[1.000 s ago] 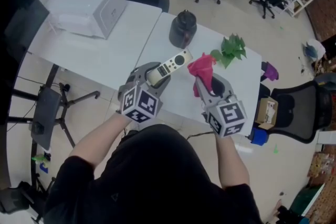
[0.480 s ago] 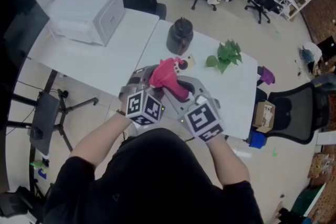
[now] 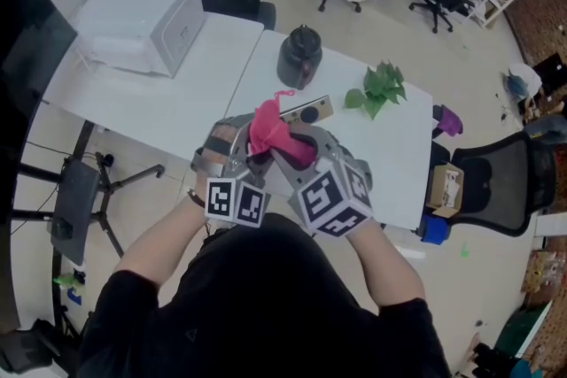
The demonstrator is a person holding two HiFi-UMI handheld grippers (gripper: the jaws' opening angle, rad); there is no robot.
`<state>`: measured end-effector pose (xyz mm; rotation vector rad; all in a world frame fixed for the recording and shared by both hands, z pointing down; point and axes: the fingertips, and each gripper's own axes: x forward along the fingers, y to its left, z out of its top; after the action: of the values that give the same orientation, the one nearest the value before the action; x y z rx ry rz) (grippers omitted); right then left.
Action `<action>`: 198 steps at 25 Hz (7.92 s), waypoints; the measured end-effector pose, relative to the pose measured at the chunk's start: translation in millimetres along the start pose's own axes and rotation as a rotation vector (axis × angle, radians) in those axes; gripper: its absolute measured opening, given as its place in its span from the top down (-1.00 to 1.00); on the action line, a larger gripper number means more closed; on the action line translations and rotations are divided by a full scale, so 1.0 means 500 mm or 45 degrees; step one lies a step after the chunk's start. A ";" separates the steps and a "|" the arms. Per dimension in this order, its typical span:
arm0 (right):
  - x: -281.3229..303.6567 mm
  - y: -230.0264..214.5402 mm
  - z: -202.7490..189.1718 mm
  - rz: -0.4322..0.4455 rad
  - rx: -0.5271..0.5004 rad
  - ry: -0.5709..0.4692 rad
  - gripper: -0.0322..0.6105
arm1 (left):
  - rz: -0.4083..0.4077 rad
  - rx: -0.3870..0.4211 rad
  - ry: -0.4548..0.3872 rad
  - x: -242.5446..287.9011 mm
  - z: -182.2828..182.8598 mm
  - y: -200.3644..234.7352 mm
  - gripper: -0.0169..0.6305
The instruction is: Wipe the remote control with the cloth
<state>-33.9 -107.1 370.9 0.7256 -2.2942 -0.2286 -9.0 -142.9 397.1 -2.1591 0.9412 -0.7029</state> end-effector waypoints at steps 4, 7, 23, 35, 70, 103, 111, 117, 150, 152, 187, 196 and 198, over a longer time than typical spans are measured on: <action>-0.017 -0.044 -0.026 -0.119 0.016 0.028 0.56 | 0.010 0.004 -0.015 -0.004 0.001 0.001 0.30; -0.040 -0.090 -0.038 -0.198 0.054 0.027 0.56 | 0.010 -0.008 -0.025 -0.005 0.001 0.000 0.30; -0.144 -0.204 -0.055 -0.420 0.229 -0.133 0.56 | -0.069 -0.288 -0.014 -0.002 -0.012 -0.006 0.30; -0.020 0.015 0.011 0.005 0.029 -0.071 0.56 | -0.053 -0.158 0.038 0.015 0.001 -0.008 0.30; -0.206 -0.196 -0.063 -0.290 0.684 -0.685 0.56 | -0.440 -1.530 -0.389 -0.008 0.016 0.029 0.30; -0.113 -0.206 -0.091 0.148 1.205 -0.982 0.56 | -1.095 -2.332 -0.727 -0.048 0.071 -0.002 0.30; -0.097 -0.092 -0.073 0.250 1.121 -0.903 0.56 | -0.930 -2.448 -0.827 -0.021 0.039 0.065 0.30; -0.052 -0.015 -0.062 0.379 1.094 -0.827 0.56 | -0.883 -2.487 -0.885 -0.010 0.035 0.093 0.30; -0.127 -0.154 -0.150 -0.294 0.800 -0.579 0.56 | -0.642 -1.842 -0.337 0.035 -0.045 -0.037 0.30; -0.122 -0.142 -0.162 -0.343 0.746 -0.500 0.56 | -0.524 -1.709 -0.183 0.059 -0.087 -0.053 0.30; -0.099 -0.050 -0.249 -0.351 0.816 -0.213 0.56 | -0.233 -1.127 0.877 0.251 -0.514 -0.356 0.29; -0.097 -0.053 -0.248 -0.354 0.800 -0.243 0.56 | -0.218 -1.104 0.836 0.240 -0.494 -0.346 0.18; -0.094 -0.053 -0.252 -0.353 0.804 -0.235 0.56 | -0.204 -1.113 0.797 0.229 -0.483 -0.333 0.18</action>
<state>91.0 -97.5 426.6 1.3906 -2.4463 0.3386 -37.8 -233.4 697.3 -2.8435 1.6360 -1.2604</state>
